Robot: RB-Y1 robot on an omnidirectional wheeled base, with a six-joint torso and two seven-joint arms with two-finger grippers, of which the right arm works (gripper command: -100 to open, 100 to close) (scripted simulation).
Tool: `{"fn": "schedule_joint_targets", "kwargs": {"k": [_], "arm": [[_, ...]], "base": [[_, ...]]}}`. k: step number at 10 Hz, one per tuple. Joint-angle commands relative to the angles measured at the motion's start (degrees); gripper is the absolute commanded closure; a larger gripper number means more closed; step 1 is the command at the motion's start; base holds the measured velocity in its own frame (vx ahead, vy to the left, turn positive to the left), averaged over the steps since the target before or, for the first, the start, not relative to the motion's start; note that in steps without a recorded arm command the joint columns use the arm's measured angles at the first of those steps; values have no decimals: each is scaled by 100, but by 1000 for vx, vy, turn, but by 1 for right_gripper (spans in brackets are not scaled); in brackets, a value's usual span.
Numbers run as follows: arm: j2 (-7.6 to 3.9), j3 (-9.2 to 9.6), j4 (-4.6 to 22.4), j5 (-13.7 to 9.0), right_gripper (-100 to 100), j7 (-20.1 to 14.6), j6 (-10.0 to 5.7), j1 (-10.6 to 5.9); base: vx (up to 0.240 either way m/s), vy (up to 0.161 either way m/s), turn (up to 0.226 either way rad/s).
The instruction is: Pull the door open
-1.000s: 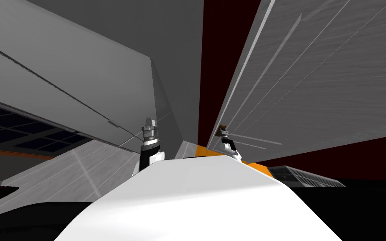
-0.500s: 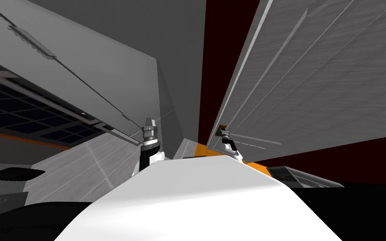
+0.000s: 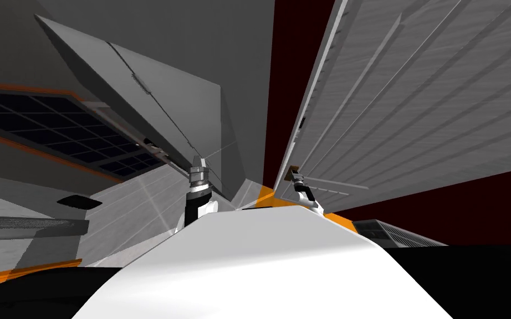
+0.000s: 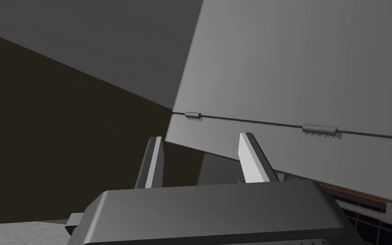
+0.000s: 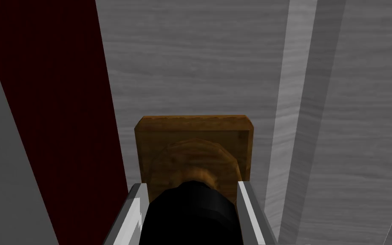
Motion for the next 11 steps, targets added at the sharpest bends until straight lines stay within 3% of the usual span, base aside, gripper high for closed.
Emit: {"fn": "schedule_joint_targets", "kwargs": {"k": [1,2,11], "arm": [[-85,99,-49,5,100,-122,-14,66],[-60,53,-21,4,100,-66,-10,26],[-587,617,-254,35,100,-603,-218,365]], "base": [[-257,-15,118],[-119,-4,31],[-233,-49,132]]}}
